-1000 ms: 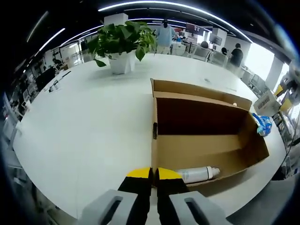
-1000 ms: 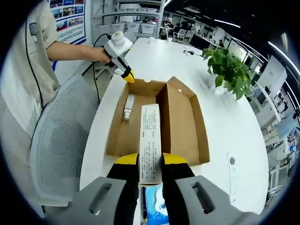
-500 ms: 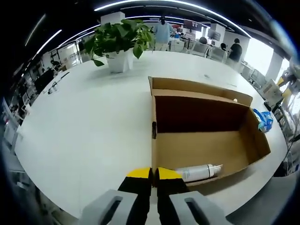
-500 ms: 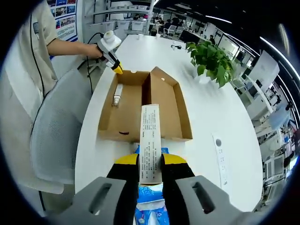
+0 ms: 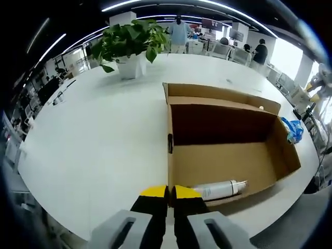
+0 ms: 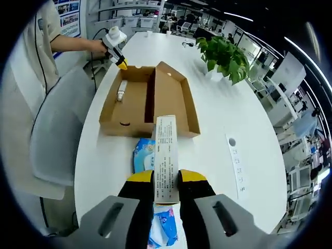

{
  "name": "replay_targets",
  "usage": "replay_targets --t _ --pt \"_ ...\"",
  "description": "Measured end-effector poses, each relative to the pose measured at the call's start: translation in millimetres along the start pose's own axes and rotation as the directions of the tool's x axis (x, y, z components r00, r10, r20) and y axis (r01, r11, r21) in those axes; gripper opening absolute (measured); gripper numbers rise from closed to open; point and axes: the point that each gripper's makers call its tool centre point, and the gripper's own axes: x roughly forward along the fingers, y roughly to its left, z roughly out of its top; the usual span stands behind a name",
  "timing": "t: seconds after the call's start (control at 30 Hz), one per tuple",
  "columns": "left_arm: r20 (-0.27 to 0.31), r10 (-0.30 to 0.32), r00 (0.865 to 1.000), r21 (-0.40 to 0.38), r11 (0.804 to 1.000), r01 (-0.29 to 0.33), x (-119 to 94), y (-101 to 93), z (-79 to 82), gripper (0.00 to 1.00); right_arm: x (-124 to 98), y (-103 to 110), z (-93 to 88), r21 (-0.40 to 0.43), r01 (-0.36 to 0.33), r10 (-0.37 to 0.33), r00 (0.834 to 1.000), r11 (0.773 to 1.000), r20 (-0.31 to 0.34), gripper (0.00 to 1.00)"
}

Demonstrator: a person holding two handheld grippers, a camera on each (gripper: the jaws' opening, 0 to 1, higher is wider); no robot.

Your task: Operate the shoe box by opening the lid, removing the specified soft item, and placing it in the target area until the item is outside and the box remains undamaged.

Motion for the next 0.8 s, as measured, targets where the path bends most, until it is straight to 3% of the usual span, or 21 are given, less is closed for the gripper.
replay_targets --t 0.8 --pt "-0.023 0.002 1.0 0.007 1.0 -0.002 1 0.8 0.1 0.02 17 -39 -82.1 0.06 0.015 -0.009 0.995 0.998 -0.098 0.15"
